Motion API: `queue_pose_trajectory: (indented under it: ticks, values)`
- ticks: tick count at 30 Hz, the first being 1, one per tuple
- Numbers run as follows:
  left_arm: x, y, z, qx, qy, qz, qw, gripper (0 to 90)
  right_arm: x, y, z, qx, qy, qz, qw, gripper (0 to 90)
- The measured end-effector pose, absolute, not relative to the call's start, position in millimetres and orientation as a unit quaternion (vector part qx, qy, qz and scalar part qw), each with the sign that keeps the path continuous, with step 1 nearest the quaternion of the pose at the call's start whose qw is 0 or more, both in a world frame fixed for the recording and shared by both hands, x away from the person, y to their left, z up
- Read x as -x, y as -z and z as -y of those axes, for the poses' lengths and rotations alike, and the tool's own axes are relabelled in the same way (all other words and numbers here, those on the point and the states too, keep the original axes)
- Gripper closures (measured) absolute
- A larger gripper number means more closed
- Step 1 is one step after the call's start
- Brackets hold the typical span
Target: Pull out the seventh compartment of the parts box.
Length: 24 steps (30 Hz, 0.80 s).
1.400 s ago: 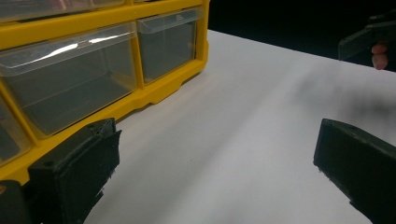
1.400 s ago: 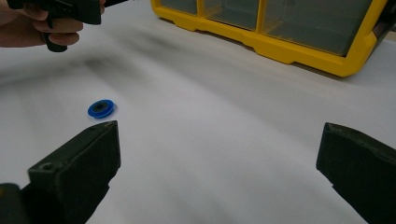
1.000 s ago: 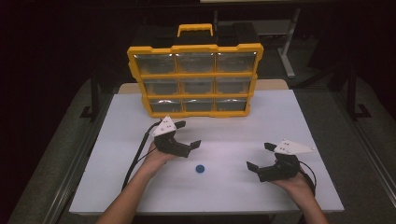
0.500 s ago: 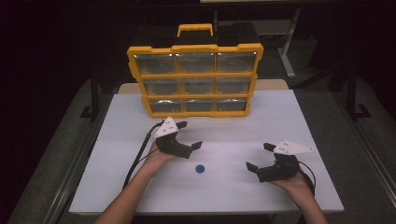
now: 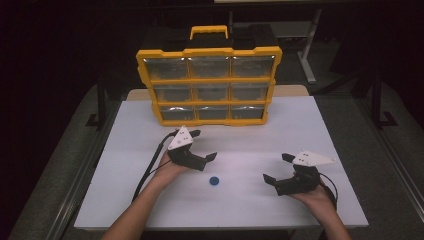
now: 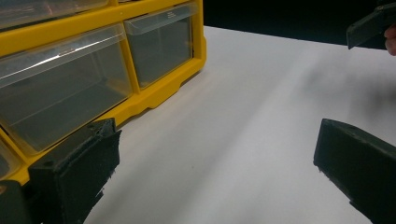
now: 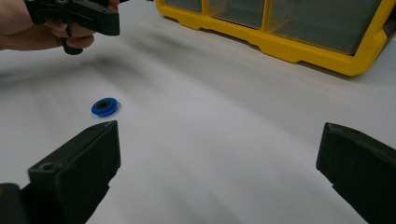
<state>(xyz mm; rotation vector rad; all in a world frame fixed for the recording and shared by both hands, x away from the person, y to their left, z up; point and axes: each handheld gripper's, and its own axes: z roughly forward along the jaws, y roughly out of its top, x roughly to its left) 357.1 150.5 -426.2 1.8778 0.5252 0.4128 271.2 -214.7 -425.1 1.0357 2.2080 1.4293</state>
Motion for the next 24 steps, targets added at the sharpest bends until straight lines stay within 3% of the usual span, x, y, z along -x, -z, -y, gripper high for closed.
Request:
queue_pose_trajectory:
  ticks: [24]
  values:
    - [-354.2, 425.6, -148.2, -0.802, -0.209, -0.196, 0.525, 0.2, -271.0, 425.0, 214.8, -0.360, -0.499, -0.772, 0.159, 0.0]
